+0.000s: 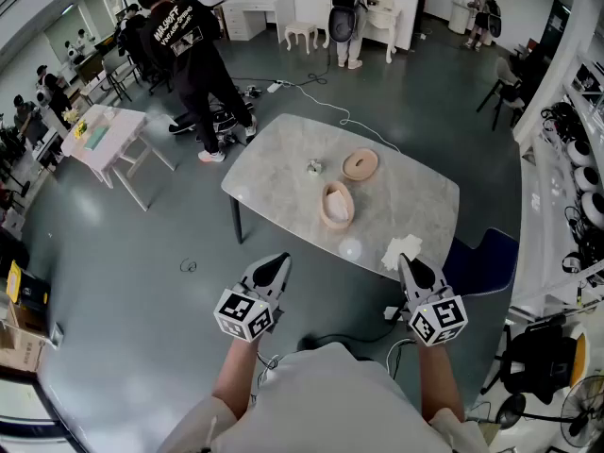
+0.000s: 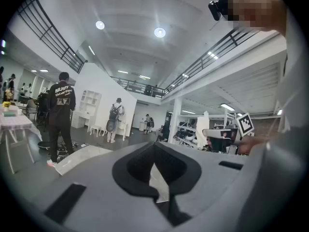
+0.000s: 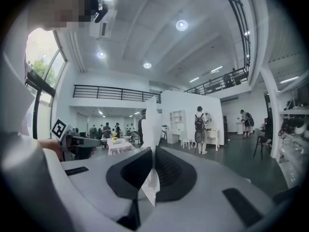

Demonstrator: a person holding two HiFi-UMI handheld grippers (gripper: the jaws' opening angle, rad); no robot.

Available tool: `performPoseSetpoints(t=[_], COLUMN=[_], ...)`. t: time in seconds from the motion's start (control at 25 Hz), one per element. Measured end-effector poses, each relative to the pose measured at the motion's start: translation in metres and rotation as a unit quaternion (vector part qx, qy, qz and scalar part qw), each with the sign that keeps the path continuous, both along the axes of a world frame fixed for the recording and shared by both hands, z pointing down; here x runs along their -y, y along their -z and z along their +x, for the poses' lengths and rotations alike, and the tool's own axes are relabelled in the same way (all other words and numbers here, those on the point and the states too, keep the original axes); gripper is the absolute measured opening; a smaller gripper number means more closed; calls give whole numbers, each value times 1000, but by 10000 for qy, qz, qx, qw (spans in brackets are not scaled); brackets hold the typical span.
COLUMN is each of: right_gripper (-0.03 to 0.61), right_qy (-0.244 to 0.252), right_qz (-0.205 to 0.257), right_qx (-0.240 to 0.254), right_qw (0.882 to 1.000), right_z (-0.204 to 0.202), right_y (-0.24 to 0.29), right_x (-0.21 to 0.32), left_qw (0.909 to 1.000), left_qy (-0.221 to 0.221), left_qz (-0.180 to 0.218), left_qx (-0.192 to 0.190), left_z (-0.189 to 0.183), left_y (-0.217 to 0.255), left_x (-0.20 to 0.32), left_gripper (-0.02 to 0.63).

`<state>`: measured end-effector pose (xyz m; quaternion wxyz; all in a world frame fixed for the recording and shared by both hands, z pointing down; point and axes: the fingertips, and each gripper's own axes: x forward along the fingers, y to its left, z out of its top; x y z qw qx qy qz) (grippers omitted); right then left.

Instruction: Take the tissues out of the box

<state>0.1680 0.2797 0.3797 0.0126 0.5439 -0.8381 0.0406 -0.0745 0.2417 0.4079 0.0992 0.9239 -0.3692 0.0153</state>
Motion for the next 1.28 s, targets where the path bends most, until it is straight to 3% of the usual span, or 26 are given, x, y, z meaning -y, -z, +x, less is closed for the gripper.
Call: performPoseSetpoints(t=[0.68,1.28], right_gripper=[38,38], right_qy=[-36,-359], right_qz=[-32,-208], right_qx=[59,43], right_qw=[10000,9991], right_z=[-5,-35], right_y=[-1,-21], right_x=[4,6], left_qw=[9999,9992], left_qy=[-83,-287], left_qz=[-63,-289], left_qx=[-23,-17], left_z=[0,-34], left_y=[-4,-28], left_x=[3,12], left_gripper=[8,9])
